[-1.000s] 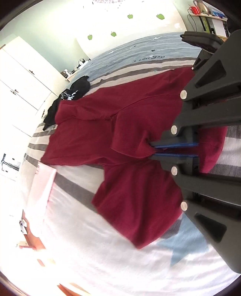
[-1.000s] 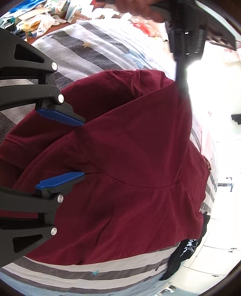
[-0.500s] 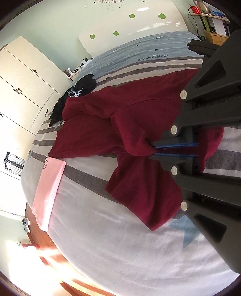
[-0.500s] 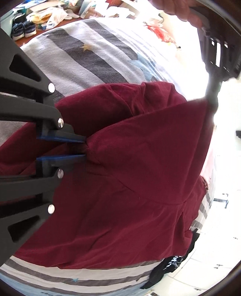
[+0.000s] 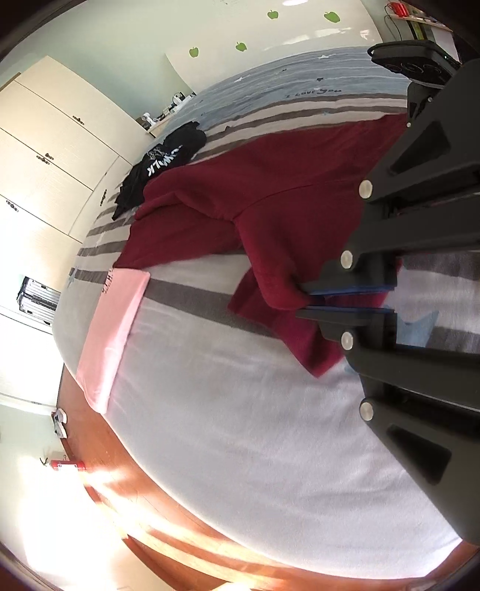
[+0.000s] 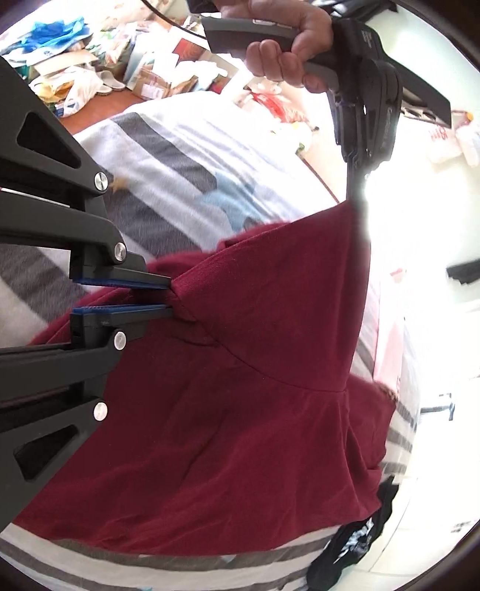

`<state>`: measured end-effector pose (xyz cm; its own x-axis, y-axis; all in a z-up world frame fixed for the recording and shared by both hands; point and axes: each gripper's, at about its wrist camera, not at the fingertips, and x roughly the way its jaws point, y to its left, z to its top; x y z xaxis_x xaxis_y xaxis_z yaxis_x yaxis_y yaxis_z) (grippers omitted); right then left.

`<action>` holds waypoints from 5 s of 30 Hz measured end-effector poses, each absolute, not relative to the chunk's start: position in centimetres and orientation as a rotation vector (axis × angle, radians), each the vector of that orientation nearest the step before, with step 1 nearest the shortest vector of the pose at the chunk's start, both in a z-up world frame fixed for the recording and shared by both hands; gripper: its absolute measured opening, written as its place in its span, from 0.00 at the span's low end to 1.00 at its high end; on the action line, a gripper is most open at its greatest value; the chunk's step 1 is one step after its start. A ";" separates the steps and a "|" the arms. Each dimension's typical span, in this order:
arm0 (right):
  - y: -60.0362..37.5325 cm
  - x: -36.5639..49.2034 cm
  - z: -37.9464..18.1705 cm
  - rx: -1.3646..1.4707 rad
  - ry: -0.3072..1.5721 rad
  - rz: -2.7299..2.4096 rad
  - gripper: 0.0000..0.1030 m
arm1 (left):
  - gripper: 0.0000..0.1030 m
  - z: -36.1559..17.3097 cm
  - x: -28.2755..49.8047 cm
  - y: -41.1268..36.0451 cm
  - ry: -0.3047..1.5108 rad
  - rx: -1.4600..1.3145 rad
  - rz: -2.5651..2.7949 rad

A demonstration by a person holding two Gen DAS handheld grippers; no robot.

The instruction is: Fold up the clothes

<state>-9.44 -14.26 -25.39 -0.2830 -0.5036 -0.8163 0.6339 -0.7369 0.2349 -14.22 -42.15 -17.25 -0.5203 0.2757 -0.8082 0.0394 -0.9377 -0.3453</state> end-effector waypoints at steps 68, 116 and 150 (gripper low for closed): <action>-2.8 -24.7 -29.7 1.417 -0.273 -2.157 0.20 | 0.18 -21.3 -21.6 -28.0 -0.350 -1.512 2.163; -1.8 -24.1 -29.0 1.438 -0.112 -2.345 0.24 | 0.05 -20.4 -23.3 -41.1 -0.126 -1.516 2.672; 3.1 -15.3 -26.5 1.447 -0.066 -2.367 0.39 | 0.02 -22.9 -17.9 -36.7 -0.117 -1.529 2.577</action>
<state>-15.27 3.06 -26.53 -0.4080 -0.3292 -0.8516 0.2815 -0.9326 0.2257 -17.93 -36.67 -22.94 -0.4723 0.1620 -0.8664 -0.0826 -0.9868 -0.1394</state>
